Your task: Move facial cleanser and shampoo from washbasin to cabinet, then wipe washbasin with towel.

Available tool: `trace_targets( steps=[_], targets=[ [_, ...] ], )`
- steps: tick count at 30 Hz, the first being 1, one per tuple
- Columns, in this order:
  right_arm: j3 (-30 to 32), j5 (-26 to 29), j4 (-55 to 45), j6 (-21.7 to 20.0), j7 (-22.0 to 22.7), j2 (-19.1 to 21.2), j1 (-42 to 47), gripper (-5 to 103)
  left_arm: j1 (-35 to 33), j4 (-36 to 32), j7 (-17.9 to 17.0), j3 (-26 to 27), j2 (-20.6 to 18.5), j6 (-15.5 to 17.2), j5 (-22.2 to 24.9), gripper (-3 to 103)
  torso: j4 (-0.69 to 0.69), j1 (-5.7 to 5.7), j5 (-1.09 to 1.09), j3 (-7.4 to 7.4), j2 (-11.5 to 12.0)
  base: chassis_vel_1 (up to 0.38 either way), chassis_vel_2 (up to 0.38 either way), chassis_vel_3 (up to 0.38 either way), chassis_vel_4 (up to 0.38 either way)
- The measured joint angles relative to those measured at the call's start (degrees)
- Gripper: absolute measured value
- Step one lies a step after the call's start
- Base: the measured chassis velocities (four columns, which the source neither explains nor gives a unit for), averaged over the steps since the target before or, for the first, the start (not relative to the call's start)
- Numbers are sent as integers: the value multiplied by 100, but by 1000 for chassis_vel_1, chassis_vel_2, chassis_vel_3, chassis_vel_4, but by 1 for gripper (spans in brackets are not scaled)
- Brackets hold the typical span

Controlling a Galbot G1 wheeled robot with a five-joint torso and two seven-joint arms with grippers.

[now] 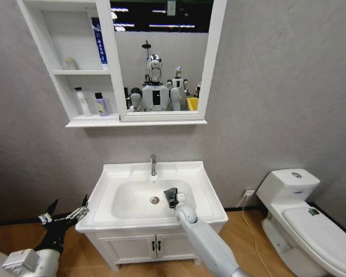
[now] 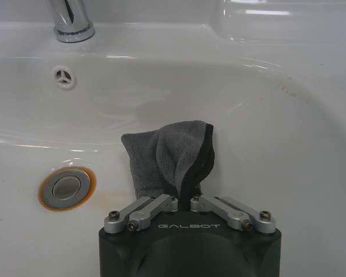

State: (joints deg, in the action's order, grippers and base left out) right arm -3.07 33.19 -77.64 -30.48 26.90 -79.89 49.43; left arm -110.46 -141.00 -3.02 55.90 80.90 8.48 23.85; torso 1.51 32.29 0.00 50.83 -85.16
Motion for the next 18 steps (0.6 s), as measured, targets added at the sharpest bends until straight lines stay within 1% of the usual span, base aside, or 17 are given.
trace_targets(
  steps=[8, 14, 16, 18],
  targets=[
    [16, 54, 15, -22, -24, 13, -2, 4, 0, 0, 0, 0, 0, 0, 0, 100, 1, 0, -1, -1, 0, 0, 0, 0, 0],
    [-56, 197, 130, -99, 18, -149, -140, 4, 0, 0, 0, 0, 0, 0, 0, 100, 0, 0, 0, -1, 0, 0, 0, 0, 0],
    [-89, 338, 135, -244, 158, -207, -217, 4, 0, 0, 0, 0, 0, 0, 0, 100, 0, 0, -1, -1, 0, 0, 0, 0, 0],
    [-108, 714, 116, -564, 434, -273, -329, 4, 0, 0, 0, 0, 0, 0, 0, 100, 0, 0, -1, -1, 0, 0, 0, 0, 0]
  ],
)
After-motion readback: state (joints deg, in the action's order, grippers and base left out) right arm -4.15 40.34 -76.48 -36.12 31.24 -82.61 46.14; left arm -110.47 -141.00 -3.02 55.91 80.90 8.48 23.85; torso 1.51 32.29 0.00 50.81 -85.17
